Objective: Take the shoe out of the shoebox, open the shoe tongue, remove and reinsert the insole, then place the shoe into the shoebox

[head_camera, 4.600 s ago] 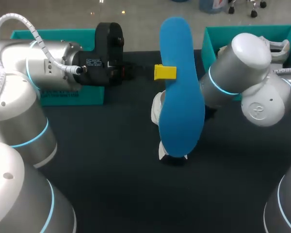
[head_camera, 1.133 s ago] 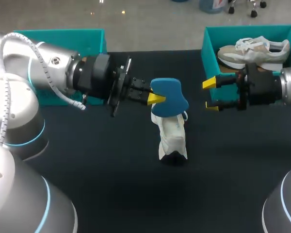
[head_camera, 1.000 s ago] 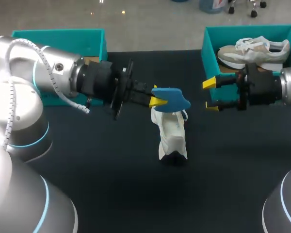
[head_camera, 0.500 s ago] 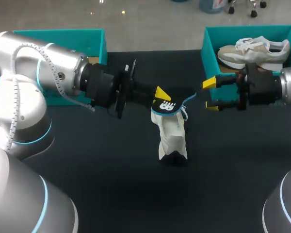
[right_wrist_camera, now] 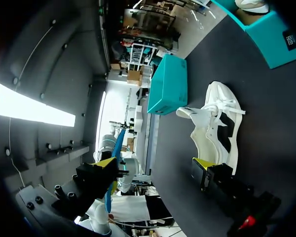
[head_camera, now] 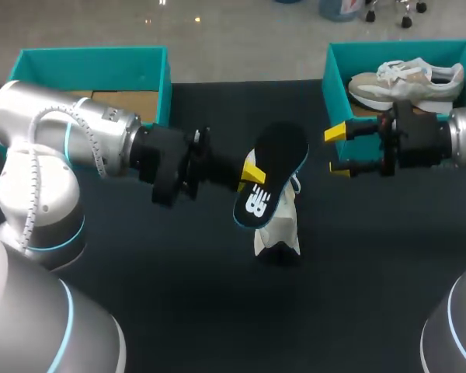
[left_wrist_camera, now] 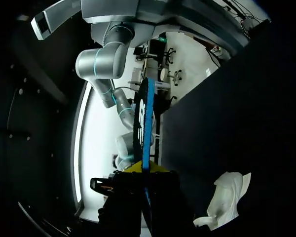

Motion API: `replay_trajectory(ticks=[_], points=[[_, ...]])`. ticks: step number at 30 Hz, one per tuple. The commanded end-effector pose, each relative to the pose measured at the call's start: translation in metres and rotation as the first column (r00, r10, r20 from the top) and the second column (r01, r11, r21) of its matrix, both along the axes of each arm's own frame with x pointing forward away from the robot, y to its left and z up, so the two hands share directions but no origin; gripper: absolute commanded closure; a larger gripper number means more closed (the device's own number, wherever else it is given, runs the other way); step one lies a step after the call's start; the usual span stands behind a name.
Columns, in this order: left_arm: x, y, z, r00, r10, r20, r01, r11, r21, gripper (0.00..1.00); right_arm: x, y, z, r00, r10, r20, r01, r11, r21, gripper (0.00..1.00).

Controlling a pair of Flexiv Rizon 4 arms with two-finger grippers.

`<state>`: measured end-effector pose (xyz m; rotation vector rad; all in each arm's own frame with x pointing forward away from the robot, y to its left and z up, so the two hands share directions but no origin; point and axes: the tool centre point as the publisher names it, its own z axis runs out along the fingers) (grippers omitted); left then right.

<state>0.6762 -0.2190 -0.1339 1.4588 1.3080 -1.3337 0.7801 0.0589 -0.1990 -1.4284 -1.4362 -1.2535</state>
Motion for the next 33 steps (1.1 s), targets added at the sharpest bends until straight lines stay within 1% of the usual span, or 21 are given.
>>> replay_trajectory(ticks=[1, 3, 7, 10, 14, 16, 19, 21, 24, 27, 28, 30, 32, 33], points=[[-0.002, 0.000, -0.011, 0.999, 0.031, 0.015, -0.031, 1.000, 0.001, 1.00, -0.002, -0.002, 0.007, 1.000, -0.007, 0.003, 0.007, 1.000, -0.011, 0.00], [-0.001, 0.000, -0.016, 0.999, 0.050, 0.010, -0.050, 0.999, 0.000, 1.00, -0.002, -0.003, 0.010, 1.000, -0.014, 0.007, 0.014, 1.000, -0.011, 0.00], [0.006, -0.004, -0.029, 0.994, 0.068, 0.081, -0.070, 0.997, 0.017, 1.00, -0.003, 0.002, 0.016, 1.000, -0.009, 0.011, 0.009, 1.000, 0.011, 0.00], [0.013, -0.012, -0.035, 0.991, 0.092, 0.102, -0.092, 0.996, 0.001, 1.00, -0.004, 0.010, 0.017, 1.000, 0.020, 0.000, -0.020, 1.000, 0.015, 0.00], [0.020, -0.025, -0.038, 0.989, 0.101, 0.110, -0.099, 0.995, -0.021, 1.00, -0.006, 0.020, 0.015, 0.999, 0.042, -0.016, -0.042, 0.999, 0.026, 0.00], [0.024, -0.031, -0.039, 0.988, 0.106, 0.112, -0.103, 0.994, -0.028, 1.00, -0.007, 0.023, 0.014, 0.999, 0.045, -0.024, -0.044, 0.998, 0.033, 0.13], [0.030, -0.039, -0.042, 0.983, 0.132, 0.128, -0.128, 0.991, -0.037, 1.00, -0.010, 0.028, 0.013, 0.998, 0.053, -0.032, -0.051, 0.998, 0.046, 0.27], [0.034, -0.044, -0.044, 0.980, 0.154, 0.125, -0.150, 0.988, -0.044, 1.00, -0.012, 0.030, 0.013, 0.998, 0.055, -0.037, -0.053, 0.997, 0.050, 0.30], [0.039, -0.050, -0.046, 0.973, 0.187, 0.133, -0.182, 0.982, -0.050, 1.00, -0.014, 0.034, 0.013, 0.997, 0.061, -0.040, -0.059, 0.997, 0.058, 0.27], [0.040, -0.055, -0.047, 0.970, 0.202, 0.135, -0.197, 0.979, -0.053, 1.00, -0.014, 0.037, 0.012, 0.997, 0.068, -0.043, -0.065, 0.996, 0.065, 0.29], [0.040, -0.056, -0.048, 0.969, 0.207, 0.135, -0.202, 0.978, -0.054, 1.00, -0.014, 0.038, 0.012, 0.997, 0.069, -0.044, -0.066, 0.996, 0.066, 0.31], [0.040, -0.057, -0.049, 0.968, 0.211, 0.136, -0.205, 0.977, -0.054, 1.00, -0.014, 0.038, 0.012, 0.997, 0.070, -0.044, -0.067, 0.995, 0.069, 0.39], [0.040, -0.058, -0.049, 0.966, 0.221, 0.137, -0.215, 0.975, -0.056, 1.00, -0.013, 0.039, 0.012, 0.997, 0.064, -0.043, -0.061, 0.995, 0.073, 0.50], [0.040, -0.059, -0.050, 0.962, 0.233, 0.145, -0.227, 0.972, -0.057, 1.00, -0.012, 0.039, 0.012, 0.997, 0.064, -0.043, -0.061, 0.995, 0.075, 0.51]])
